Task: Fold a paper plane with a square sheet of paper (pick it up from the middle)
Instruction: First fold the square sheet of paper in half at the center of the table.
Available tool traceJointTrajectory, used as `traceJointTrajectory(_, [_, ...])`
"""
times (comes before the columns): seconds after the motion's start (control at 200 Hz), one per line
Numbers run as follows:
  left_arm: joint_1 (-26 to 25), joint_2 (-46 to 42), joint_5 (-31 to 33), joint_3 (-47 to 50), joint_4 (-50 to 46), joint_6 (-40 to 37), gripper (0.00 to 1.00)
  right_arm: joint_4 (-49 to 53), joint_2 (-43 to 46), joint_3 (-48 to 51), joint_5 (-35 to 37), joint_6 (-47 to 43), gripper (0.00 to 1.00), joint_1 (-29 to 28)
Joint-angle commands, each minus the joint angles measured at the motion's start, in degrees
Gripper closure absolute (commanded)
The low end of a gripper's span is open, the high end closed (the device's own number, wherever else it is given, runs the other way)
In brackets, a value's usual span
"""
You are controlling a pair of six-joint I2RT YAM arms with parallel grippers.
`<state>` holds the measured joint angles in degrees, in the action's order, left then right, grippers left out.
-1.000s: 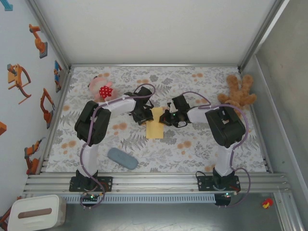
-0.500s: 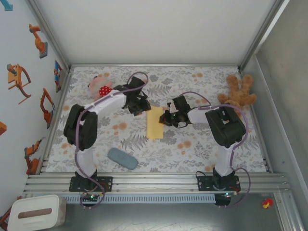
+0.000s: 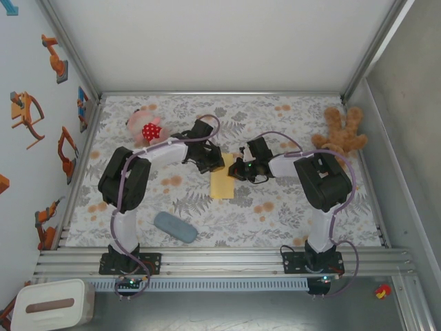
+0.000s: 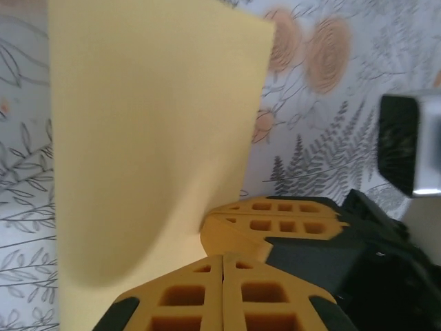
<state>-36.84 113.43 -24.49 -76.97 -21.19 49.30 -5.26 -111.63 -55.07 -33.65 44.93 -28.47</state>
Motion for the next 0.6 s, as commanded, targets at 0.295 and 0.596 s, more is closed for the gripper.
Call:
traceJointTrajectory(0.295, [0.14,5.16,-5.93,-2.22,-2.77,-3.66,1.0,11.98,-8.93,4.44,12.64,-1.36,1.0,-0.12])
traceJointTrajectory(0.596, [2.87,7.17,-8.49,-2.57,-8.97,-14.42,1.0,13.47,-9.24,5.14,13.74,-1.12,1.0,-0.18])
